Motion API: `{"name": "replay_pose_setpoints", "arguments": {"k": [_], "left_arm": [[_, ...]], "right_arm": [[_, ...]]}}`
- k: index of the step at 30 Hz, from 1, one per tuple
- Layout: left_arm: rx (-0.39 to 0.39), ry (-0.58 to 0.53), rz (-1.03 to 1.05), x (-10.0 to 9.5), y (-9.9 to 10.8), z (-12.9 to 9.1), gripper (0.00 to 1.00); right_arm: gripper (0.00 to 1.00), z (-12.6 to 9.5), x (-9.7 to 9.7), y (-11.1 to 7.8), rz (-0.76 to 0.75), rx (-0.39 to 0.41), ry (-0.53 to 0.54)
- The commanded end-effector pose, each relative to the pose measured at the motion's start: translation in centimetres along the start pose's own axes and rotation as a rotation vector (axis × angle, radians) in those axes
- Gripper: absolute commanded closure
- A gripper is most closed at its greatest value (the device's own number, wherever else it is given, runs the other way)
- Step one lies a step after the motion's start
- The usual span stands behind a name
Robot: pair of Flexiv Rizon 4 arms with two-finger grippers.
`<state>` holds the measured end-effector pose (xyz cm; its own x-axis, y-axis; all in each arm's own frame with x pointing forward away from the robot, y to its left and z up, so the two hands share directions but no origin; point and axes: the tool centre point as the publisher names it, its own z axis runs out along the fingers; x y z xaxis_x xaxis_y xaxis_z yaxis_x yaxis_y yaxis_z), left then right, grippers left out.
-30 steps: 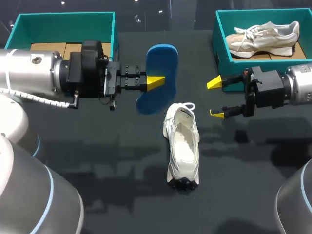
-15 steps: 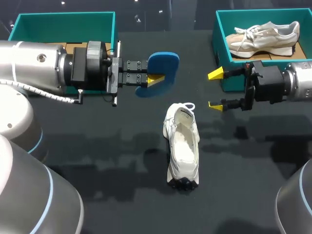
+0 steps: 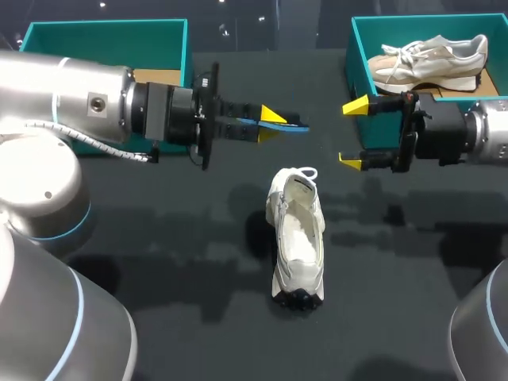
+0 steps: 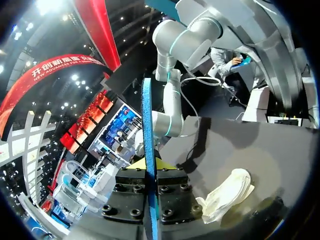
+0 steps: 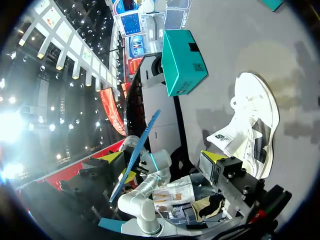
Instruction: Take the shoe out of the shoebox, open the shoe tongue, remove and reinsert the insole, then place the shoe into the shoebox
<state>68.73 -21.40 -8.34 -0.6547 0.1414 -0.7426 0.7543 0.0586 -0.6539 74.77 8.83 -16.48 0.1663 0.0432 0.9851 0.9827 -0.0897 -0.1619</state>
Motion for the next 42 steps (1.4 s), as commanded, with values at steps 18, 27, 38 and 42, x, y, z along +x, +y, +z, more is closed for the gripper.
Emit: {"name": "replay_pose_setpoints", "arguments": {"k": [18, 27, 38, 42], "left_arm": [[-0.058, -0.033, 0.570, 2.5, 3.2, 2.8, 1.00], [-0.058, -0.033, 0.570, 2.5, 3.2, 2.8, 1.00], [-0.097, -0.066, 0.676, 1.8, 6.6, 4.2, 1.00], [-0.091, -0.061, 0.701, 2.1, 7.0, 4.7, 1.00]], "right_arm": [[0.00, 1.6, 1.5, 2.1, -0.183, 0.067, 0.036], [0.00, 2.0, 1.6, 2.1, -0.218, 0.087, 0.028], [0.00, 3.3, 0.8, 1.1, -0.343, 0.090, 0.044], [0.00, 3.9, 0.9, 0.7, -0.375, 0.091, 0.036]]}}
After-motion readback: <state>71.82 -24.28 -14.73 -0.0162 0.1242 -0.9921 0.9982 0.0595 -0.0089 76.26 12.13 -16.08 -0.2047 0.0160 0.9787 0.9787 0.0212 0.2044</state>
